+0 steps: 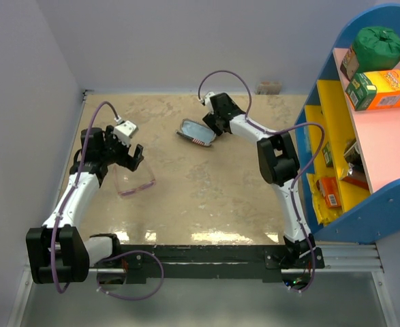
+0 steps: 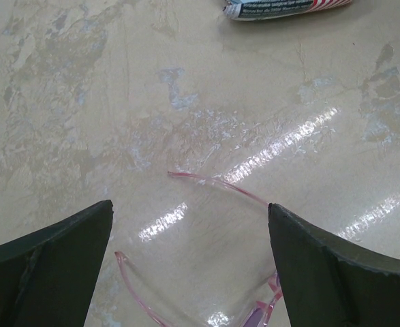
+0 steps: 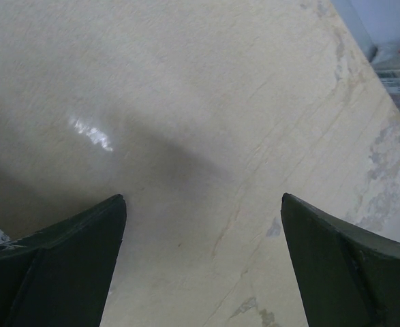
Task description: Organize the sunglasses
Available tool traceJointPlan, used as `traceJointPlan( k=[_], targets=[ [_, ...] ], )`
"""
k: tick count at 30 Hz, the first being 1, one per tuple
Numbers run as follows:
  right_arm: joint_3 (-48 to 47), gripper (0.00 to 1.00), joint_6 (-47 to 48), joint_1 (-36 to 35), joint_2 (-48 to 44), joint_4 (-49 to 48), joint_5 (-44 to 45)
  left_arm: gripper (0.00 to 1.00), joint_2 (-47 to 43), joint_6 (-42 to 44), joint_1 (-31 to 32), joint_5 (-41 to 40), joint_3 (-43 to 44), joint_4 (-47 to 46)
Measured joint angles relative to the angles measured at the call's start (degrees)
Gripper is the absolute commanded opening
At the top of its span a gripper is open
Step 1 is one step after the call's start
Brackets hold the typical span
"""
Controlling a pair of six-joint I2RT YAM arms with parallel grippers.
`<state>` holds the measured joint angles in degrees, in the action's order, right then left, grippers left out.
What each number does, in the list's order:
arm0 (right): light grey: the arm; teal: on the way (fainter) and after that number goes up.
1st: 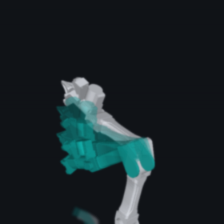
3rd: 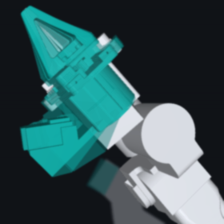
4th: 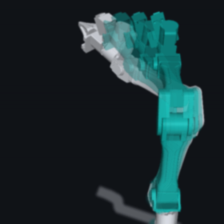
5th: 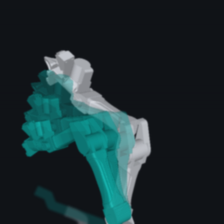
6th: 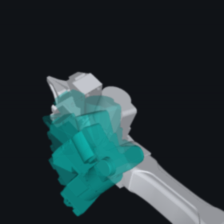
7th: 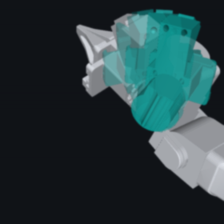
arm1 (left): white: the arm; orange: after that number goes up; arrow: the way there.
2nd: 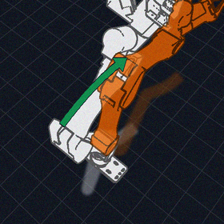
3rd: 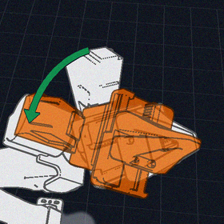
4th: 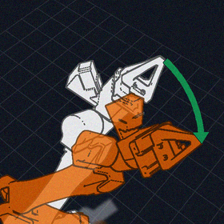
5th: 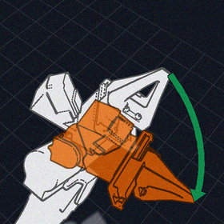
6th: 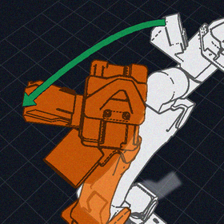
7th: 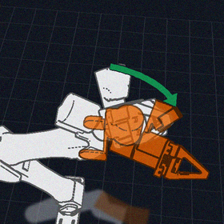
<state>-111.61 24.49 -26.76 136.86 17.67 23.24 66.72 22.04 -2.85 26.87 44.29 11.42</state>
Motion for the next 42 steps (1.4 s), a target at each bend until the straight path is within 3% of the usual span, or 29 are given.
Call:
traceJointPlan(
  k=[15, 28, 42],
  targets=[
    [9.2, 0.98, 0.24, -2.14, -7.54, 0.0, -9.44, 1.0, 0.02, -0.02, -0.13, 0.63, -0.09, 0.0],
    [14.75, 0.98, -0.02, -4.07, -14.8, -0.04, -8.57, 1.0, 0.26, 0.0, -0.15, 1.31, -0.09, 0.02],
    [14.75, 0.97, -0.9, -4.7, -15.08, 0.55, -11.41, 1.0, 0.5, 0.0, -0.26, 1.51, -0.09, 0.04]
  ],
)
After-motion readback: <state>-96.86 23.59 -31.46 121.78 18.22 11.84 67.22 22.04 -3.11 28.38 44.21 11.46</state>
